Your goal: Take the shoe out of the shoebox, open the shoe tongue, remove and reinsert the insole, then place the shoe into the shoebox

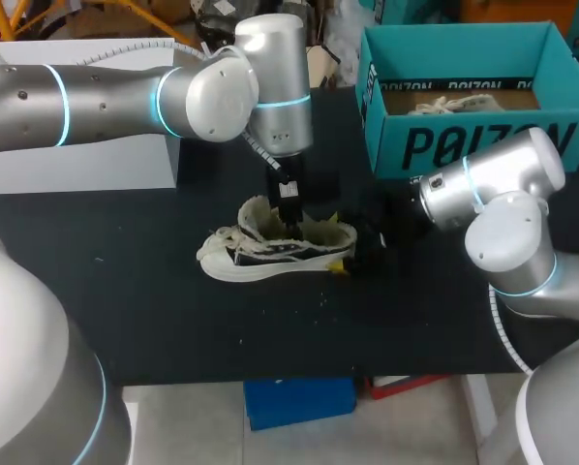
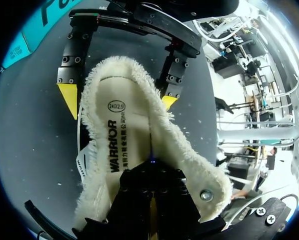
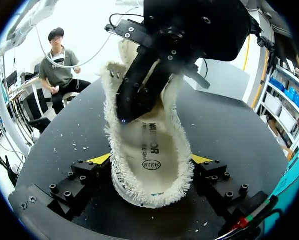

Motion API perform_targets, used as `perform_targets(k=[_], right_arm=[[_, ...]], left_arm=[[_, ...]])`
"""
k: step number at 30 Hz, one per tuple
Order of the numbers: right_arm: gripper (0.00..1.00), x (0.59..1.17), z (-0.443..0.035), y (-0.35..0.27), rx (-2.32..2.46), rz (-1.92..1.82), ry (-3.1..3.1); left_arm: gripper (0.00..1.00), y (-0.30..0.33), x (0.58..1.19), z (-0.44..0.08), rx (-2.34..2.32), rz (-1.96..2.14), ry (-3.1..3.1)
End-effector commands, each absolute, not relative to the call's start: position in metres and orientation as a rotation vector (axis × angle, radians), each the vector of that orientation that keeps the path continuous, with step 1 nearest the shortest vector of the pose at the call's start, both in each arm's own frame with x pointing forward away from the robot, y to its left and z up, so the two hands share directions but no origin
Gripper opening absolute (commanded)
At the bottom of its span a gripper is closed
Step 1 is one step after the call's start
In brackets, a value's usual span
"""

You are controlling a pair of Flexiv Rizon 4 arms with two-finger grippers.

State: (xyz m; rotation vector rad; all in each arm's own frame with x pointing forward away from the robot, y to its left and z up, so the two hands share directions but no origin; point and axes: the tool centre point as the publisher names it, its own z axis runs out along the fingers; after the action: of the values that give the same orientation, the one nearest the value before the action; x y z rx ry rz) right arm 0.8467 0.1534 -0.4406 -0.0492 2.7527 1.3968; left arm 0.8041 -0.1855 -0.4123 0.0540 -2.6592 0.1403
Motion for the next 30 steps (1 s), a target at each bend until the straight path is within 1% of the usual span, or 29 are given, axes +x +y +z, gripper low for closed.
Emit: perform_targets(k=[1,2,4,7,8,15,21,27,30], right_arm=[[0.0,0.849,-0.441,0.152,-0.047,1.397,2.754],[0.0,0.849,-0.441,0.152,-0.047,1.397,2.754],[0.0,0.849,-0.441,0.152,-0.047,1.397,2.754],[0.0,0.849,-0.441,0.152,-0.047,1.397,2.754],[0.0,0.849,-0.441,0.152,-0.047,1.397,2.754],[0.0,0.849,-0.441,0.152,-0.047,1.397,2.754],[0.0,0.849,-0.441,0.152,-0.047,1.397,2.754],[0.0,0.849,-0.441,0.152,-0.047,1.397,2.754],[0.0,0.849,-0.441,0.152,-0.047,1.397,2.754]], left_arm=[[0.07,-0.185,0.8,-0.415,0.057,0.149,-2.667],[0.24,-0.185,0.8,-0.415,0.059,0.15,-2.669],[0.32,-0.185,0.8,-0.415,0.061,0.15,-2.671],[0.4,-0.185,0.801,-0.415,0.065,0.152,-2.674],[0.42,-0.185,0.8,-0.416,0.066,0.153,-2.674],[0.39,-0.184,0.8,-0.419,0.08,0.122,-2.698],[0.37,-0.184,0.798,-0.422,0.155,0.01,-2.808],[0.37,-0.18,0.796,-0.427,0.232,-0.128,-2.974],[0.35,-0.173,0.798,-0.432,0.259,-0.168,-3.047]])
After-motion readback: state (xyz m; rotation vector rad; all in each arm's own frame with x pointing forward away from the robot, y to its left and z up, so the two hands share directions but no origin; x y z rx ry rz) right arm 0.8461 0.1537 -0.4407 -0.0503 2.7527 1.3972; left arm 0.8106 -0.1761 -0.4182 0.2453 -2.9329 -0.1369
